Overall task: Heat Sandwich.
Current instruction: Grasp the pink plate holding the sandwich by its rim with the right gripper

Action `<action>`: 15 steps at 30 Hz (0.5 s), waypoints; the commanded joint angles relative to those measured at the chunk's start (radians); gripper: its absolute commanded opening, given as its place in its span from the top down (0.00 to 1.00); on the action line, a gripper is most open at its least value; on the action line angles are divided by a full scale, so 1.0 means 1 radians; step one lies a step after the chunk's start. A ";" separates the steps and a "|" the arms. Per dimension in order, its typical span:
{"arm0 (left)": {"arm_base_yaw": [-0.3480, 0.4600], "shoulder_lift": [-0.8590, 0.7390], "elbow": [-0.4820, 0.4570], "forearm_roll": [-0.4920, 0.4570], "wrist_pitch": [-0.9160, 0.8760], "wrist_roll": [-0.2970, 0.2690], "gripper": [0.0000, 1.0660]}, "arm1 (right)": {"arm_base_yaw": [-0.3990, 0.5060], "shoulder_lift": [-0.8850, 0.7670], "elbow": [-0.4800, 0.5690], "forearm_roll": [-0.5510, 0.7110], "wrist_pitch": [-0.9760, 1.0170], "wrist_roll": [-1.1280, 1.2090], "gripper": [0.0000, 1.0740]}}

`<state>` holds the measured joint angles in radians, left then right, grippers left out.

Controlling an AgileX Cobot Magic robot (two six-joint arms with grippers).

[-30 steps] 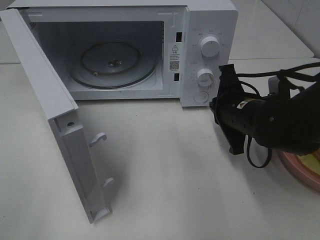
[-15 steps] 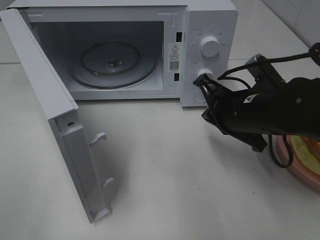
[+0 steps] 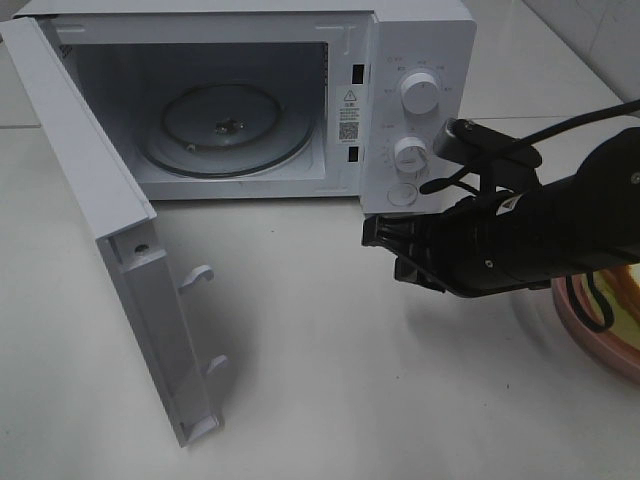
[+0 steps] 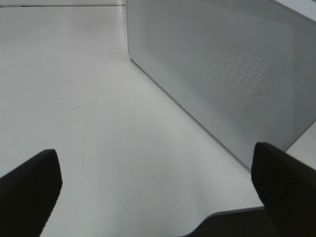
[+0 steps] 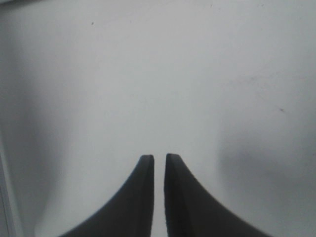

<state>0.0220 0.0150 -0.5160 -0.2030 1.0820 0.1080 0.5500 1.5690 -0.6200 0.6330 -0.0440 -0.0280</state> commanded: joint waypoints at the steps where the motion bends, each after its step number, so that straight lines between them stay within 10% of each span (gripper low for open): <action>1: -0.004 -0.002 0.001 -0.003 -0.006 -0.001 0.09 | 0.000 -0.025 -0.004 -0.008 0.076 -0.091 0.92; 15: -0.004 -0.002 0.001 -0.003 -0.006 -0.001 0.09 | -0.082 -0.092 -0.104 -0.397 0.466 -0.111 0.87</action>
<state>0.0220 0.0150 -0.5160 -0.2030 1.0820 0.1080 0.4800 1.4900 -0.7030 0.2930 0.3570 -0.1280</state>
